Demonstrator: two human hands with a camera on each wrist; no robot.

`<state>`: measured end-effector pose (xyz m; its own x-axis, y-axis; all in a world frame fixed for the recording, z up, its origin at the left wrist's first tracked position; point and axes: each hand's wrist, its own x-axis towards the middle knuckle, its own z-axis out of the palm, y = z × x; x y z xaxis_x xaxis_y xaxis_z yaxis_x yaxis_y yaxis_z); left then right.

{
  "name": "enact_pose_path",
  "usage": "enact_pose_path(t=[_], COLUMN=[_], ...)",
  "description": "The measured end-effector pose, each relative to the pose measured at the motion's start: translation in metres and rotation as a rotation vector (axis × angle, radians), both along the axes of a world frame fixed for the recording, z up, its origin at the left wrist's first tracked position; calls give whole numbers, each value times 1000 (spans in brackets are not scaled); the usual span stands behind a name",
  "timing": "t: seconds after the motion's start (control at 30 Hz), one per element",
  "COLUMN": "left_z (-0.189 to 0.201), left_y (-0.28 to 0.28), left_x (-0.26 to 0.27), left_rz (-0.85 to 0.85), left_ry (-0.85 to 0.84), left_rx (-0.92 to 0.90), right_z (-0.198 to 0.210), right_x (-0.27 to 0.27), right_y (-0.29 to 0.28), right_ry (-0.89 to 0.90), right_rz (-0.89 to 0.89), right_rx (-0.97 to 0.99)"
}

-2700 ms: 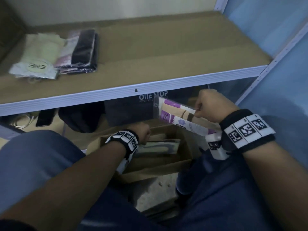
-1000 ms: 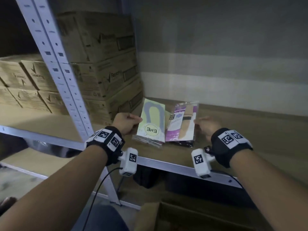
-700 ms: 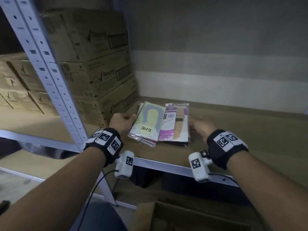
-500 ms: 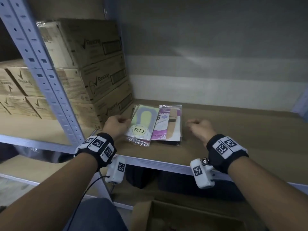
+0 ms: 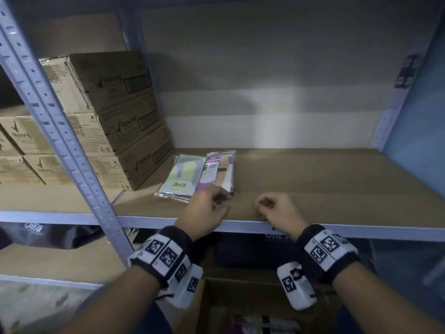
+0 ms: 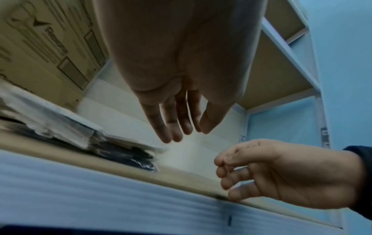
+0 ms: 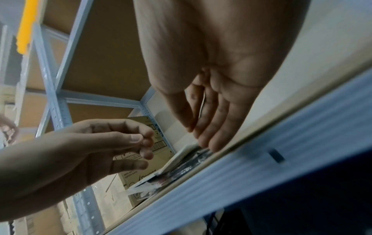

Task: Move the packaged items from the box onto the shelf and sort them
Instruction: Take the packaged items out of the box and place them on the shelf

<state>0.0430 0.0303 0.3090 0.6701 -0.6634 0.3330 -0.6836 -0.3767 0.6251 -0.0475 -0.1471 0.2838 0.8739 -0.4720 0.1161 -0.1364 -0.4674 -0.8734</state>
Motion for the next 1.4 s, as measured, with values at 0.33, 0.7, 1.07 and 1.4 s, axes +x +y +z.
enact_pose_path(t=[0.33,0.7,1.07,1.4], left_z=[-109,-237,-305,-369], left_y=[-18,-38,-38,-31], left_x=[-45,-52,-28,-4], left_rz=[-138,-171,-147,-123], left_ry=[264,447,449,621], left_rx=[512,929,1126,1181], right_z=[-103,-192,-271,-341], right_x=[-62,-62,-40,-14], right_y=[-13,-28,-23,-46], right_ry=[532,910,1203,1253], right_rz=[194,279,483,662], right_rx=[-170,-314,-512,-612])
